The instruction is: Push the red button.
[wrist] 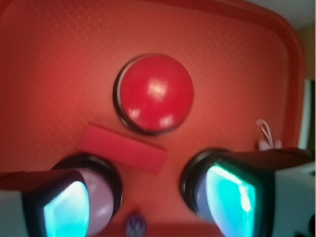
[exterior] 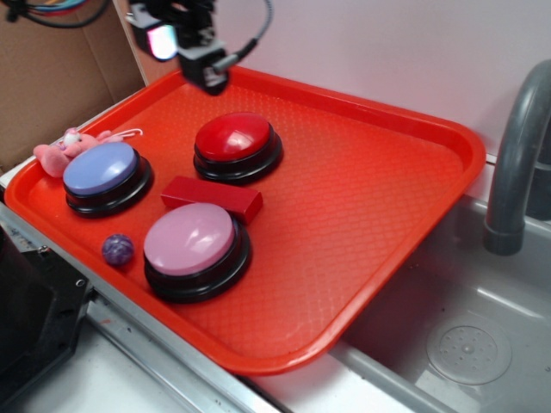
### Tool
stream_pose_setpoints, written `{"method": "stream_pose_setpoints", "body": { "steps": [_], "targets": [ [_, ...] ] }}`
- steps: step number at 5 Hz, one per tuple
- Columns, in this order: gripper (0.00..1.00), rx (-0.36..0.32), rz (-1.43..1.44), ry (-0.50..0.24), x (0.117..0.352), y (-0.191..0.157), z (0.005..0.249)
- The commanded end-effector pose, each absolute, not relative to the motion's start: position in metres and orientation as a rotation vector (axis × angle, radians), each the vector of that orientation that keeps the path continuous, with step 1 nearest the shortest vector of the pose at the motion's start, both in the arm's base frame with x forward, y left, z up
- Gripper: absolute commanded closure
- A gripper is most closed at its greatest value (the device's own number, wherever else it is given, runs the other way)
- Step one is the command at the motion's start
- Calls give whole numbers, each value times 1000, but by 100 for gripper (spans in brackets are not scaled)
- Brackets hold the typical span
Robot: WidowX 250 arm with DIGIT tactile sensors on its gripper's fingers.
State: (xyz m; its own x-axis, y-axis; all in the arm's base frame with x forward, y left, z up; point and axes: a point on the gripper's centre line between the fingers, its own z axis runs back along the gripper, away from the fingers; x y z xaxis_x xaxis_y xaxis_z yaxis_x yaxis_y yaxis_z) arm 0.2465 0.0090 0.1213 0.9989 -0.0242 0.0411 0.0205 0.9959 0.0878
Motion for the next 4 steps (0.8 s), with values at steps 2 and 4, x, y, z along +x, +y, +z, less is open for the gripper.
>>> {"method": "stream_pose_setpoints", "body": {
  "steps": [2,4],
  "targets": [
    [0,54,50,-95,279,22,58],
    [0,90,23,-85,278,25,72]
  ]
}}
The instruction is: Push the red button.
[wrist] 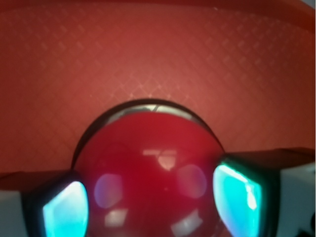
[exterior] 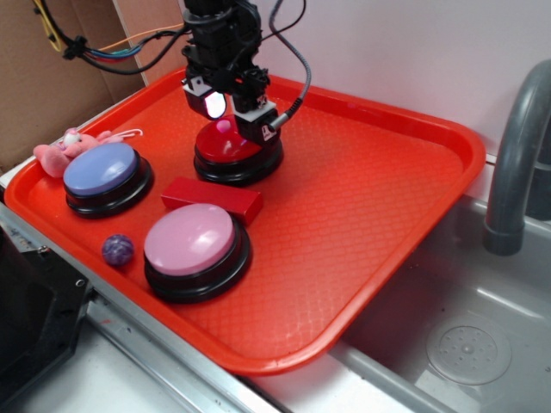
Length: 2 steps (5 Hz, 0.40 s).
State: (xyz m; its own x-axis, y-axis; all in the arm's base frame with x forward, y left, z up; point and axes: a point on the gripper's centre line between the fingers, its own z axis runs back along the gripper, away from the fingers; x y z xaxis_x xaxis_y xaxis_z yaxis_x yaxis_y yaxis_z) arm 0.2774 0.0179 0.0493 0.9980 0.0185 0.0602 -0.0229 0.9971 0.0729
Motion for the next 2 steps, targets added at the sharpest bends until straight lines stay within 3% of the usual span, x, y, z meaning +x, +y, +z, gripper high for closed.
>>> {"method": "stream_pose_setpoints", "body": {
  "steps": [1,2],
  "targets": [
    [0,108,48,-147,270,31,109],
    [0,89,63,-171,262,38,136]
  ]
}}
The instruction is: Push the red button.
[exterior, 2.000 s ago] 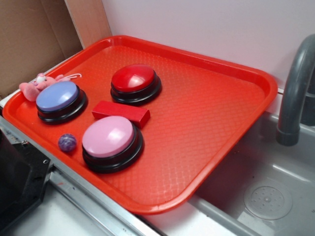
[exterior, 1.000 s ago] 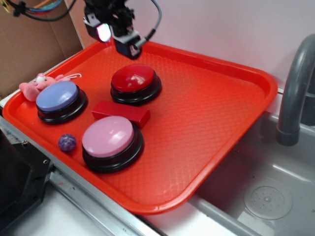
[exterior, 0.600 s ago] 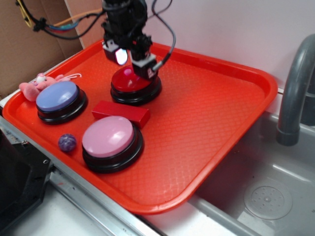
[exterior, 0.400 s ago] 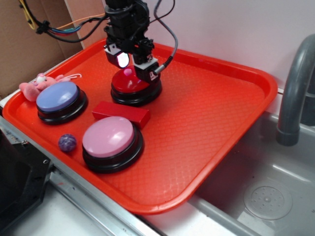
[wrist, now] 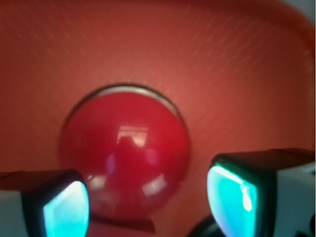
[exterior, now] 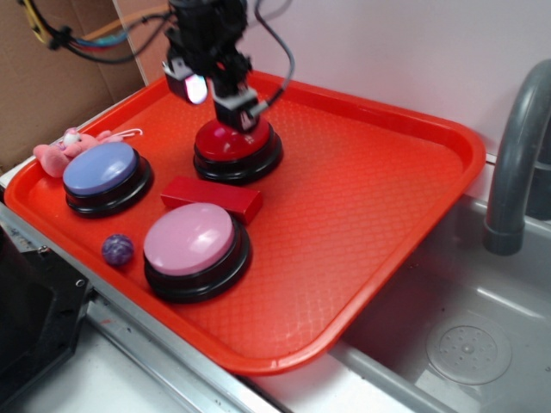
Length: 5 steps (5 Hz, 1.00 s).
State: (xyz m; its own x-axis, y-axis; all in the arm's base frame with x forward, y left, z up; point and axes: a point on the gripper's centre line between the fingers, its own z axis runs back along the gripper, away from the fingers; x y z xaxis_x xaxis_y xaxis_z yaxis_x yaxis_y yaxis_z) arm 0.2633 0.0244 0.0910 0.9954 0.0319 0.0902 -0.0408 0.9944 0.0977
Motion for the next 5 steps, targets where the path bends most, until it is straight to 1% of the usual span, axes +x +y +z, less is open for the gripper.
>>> {"method": "stream_pose_setpoints", "body": {
  "steps": [1,2,3,4,5],
  "targets": [
    [0,98,93,-183,259,41,138],
    [0,122,69,-160,258,38,139],
    [0,136,106,-187,254,41,147],
    [0,102,120,-202,249,42,155],
    [0,122,141,-193,245,41,160]
  ]
}}
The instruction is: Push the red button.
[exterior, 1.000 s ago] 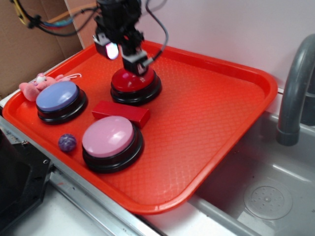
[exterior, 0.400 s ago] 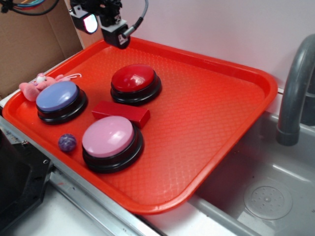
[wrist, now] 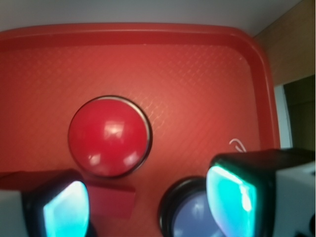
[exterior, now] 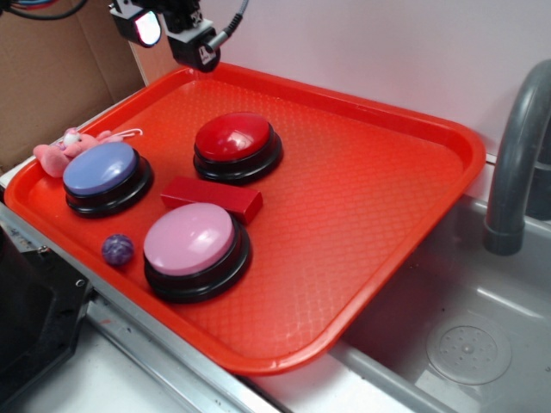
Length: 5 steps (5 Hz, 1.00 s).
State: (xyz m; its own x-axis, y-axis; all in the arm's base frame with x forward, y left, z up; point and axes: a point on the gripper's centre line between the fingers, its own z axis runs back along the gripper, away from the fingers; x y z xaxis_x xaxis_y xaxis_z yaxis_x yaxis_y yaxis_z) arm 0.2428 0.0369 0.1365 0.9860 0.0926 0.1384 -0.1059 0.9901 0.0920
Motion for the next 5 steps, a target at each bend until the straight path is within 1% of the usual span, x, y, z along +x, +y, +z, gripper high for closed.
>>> {"method": "stream_pose_setpoints", "body": {
  "steps": [1,2,5],
  "targets": [
    [0,94,152,-199,241,45,165],
    [0,77,163,-198,237,46,170],
    [0,85,187,-198,232,44,182]
  ]
}}
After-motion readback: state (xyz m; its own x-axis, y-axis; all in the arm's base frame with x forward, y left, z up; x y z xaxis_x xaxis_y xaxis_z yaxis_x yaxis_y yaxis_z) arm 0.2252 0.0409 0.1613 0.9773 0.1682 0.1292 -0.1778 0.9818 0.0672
